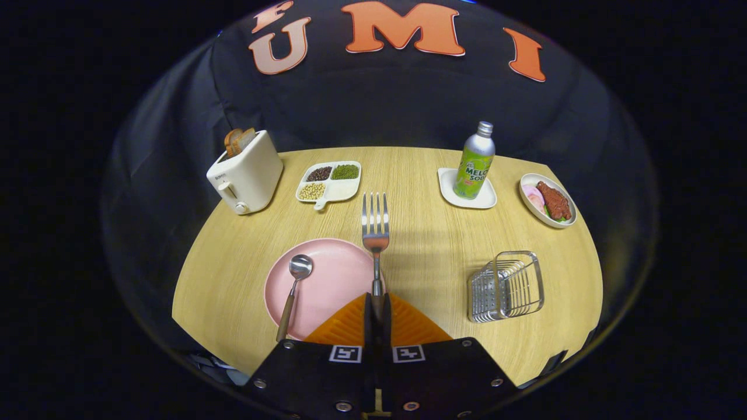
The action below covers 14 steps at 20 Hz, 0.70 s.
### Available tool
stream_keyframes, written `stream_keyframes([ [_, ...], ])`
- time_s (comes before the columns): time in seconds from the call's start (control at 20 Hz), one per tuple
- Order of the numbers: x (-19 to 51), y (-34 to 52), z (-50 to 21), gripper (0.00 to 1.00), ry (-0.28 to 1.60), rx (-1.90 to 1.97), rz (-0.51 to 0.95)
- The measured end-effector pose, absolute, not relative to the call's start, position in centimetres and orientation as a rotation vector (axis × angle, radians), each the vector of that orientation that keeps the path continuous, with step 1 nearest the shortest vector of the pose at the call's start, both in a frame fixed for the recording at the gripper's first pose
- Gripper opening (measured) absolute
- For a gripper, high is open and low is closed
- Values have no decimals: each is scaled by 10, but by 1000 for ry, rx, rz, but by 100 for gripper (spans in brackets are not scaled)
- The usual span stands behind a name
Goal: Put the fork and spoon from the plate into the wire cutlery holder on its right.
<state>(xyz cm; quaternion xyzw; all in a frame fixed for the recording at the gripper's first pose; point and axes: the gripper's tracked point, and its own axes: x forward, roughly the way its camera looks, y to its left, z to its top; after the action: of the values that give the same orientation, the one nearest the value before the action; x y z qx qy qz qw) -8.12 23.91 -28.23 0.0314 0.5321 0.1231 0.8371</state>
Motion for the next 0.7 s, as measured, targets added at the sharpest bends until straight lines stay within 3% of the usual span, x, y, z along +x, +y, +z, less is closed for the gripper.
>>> stream_keyframes([
  [0.7,-93,95,-280,5,1263,-66,97],
])
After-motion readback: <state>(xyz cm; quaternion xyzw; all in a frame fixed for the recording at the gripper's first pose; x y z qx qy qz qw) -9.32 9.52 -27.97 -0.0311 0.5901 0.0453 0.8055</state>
